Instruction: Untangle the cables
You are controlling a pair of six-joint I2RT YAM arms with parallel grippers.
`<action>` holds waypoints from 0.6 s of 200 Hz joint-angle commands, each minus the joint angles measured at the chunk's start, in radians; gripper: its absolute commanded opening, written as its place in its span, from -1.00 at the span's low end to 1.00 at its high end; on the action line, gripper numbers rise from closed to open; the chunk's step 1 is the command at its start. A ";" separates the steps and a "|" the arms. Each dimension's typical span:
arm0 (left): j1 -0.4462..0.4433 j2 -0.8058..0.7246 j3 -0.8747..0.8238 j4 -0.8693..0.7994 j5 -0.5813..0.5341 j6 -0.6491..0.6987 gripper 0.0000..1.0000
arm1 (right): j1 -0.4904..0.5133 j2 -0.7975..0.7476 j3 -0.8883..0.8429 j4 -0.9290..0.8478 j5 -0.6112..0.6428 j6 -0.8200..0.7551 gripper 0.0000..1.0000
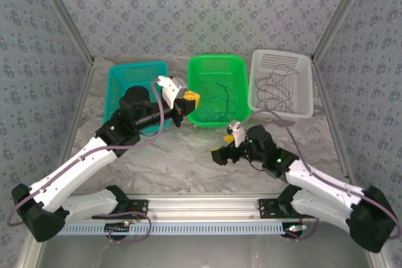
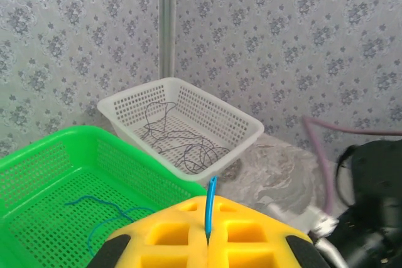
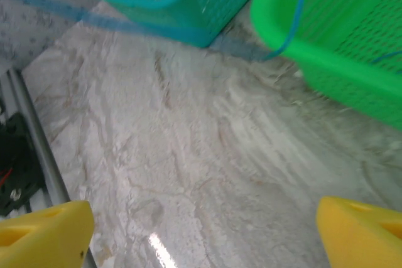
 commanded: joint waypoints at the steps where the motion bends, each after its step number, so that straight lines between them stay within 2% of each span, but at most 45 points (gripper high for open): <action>1: 0.014 0.043 0.094 0.032 -0.016 0.052 -0.98 | -0.040 -0.109 -0.029 -0.090 0.086 -0.007 0.90; 36: 0.051 0.141 0.183 0.046 0.002 0.074 -0.96 | -0.092 -0.248 -0.051 -0.218 0.155 0.008 0.90; 75: 0.139 0.269 0.271 0.072 0.047 0.041 -0.96 | -0.124 -0.378 -0.087 -0.284 0.231 0.043 0.92; 120: 0.224 0.473 0.355 0.135 0.128 -0.022 -0.96 | -0.137 -0.417 -0.103 -0.323 0.223 0.064 0.92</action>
